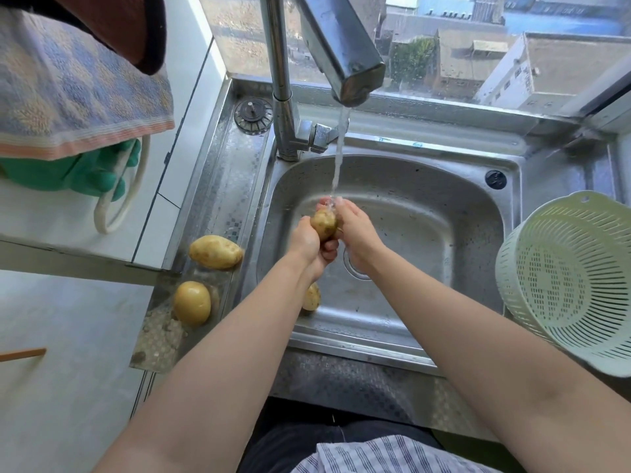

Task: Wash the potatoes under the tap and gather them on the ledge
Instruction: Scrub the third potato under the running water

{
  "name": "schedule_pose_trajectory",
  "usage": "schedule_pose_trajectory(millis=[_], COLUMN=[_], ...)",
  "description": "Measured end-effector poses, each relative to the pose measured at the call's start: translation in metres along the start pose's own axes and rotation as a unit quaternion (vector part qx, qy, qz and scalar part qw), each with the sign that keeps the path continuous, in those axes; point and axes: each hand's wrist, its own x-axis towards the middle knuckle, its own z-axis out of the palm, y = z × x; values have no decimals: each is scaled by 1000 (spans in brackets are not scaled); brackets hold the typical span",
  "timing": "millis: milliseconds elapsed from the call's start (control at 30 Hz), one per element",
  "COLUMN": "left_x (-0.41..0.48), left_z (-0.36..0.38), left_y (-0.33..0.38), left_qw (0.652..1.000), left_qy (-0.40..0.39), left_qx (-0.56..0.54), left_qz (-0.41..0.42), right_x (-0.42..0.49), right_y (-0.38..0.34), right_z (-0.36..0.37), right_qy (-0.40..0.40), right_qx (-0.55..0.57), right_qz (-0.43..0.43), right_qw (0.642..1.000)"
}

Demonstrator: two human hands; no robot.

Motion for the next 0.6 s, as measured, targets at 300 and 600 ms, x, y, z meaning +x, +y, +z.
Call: schedule_pose_trajectory(millis=[300, 600], left_x=[-11, -18], left_z=[6, 5], left_y=[-7, 6], left_qw=[978, 988], left_qy=[-13, 9], left_qx=[204, 155], left_qz=[43, -12], right_x=[-7, -11], right_y=[-6, -5], right_z=[17, 15], right_qy=[44, 7], right_qx=[3, -84], right_qz=[75, -35], right_qw=[996, 996])
